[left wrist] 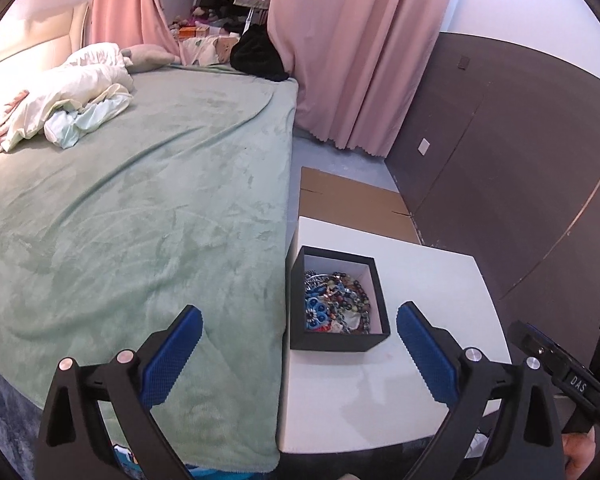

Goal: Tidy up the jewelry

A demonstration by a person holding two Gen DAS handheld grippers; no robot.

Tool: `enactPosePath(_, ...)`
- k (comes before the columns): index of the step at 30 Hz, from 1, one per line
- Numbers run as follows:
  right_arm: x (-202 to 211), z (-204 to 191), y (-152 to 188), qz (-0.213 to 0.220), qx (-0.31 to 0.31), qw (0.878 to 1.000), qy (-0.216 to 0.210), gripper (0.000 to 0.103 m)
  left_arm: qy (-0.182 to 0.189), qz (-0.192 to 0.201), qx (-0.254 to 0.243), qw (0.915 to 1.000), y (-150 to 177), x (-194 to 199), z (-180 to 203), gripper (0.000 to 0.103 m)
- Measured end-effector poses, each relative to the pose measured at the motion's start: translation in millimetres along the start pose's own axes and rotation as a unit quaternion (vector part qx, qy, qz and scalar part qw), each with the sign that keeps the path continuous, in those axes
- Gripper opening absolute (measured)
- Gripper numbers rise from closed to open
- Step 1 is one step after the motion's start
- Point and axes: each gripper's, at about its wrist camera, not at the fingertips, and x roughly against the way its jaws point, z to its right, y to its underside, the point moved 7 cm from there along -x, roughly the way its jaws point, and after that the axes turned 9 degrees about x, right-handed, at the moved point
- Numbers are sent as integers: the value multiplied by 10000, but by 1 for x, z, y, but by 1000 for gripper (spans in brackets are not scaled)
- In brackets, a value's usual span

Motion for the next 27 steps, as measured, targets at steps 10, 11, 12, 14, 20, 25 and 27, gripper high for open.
enactPosePath(10,53,4,25,243,-73,9990,369,98,217,105,-385,9990,23,41,18,94)
enactPosePath(11,59,3,28,261,-87,9989,378,98,251,134,-441,9986,25,46,21,94)
enactPosePath(12,64,3,30,278,-97,9988,392,98,280,147,-487,9983,27,49,23,95)
enactPosePath(14,71,2,33,303,-90,9986,427,98,368,164,-604,9974,31,57,29,95)
enactPosePath(20,96,0,48,353,-75,9983,463,98,545,228,-908,9941,47,82,47,95)
enactPosePath(25,116,0,58,425,-134,9981,421,98,571,287,-1047,9925,59,99,55,95)
enactPosePath(27,125,0,60,475,-131,9979,409,98,575,321,-1050,9923,61,104,57,95)
